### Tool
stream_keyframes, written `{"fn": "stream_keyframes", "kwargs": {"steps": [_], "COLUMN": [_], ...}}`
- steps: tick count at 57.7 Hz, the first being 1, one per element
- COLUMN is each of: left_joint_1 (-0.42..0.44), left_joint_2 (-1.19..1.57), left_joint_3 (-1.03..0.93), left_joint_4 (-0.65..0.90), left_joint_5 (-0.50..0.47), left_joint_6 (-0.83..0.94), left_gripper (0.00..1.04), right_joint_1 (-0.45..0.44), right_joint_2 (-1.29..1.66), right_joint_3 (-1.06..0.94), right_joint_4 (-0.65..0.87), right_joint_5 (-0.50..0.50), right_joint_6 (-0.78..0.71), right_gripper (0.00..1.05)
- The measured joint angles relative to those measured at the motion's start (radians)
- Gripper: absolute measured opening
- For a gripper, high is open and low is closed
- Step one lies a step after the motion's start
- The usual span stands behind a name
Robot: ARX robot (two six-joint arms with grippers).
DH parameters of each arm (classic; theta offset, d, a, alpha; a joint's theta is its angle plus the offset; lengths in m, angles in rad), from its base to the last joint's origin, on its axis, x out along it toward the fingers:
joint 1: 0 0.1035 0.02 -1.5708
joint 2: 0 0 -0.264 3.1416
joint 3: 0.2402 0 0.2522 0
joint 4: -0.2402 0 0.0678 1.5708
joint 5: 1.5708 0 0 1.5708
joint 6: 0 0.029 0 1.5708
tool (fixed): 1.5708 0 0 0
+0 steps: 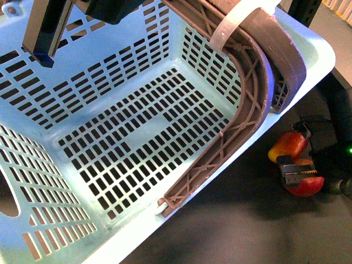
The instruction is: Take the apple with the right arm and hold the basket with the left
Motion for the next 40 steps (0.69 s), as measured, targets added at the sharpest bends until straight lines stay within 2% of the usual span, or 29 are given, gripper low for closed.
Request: {"fn": "stream_keyframes", "kwargs": {"steps": [11, 19, 40], "left_joint_1": [0.000, 0.000, 0.000], "left_joint_2": [0.000, 0.000, 0.000], "left_joint_3": [0.000, 0.000, 0.000], "left_joint_4": [0.000, 0.000, 0.000], "left_joint_5": [0.000, 0.000, 0.000], "left_joint_6": [0.000, 0.000, 0.000], "left_gripper": [0.15, 0.15, 0.15], "right_joint_1": [-0.009, -0.018, -0.033], "right_joint_2": [0.024, 0.027, -0.097], "right_joint_3": [0.007, -0.003, -0.117], "right_joint_4": [0.002, 0.024, 0.082], "right_joint_5": [-0.007, -0.019, -0.082], "right_joint_6": [-0.010, -0.028, -0.058], "right_gripper": [0.95, 0.79, 0.75]}}
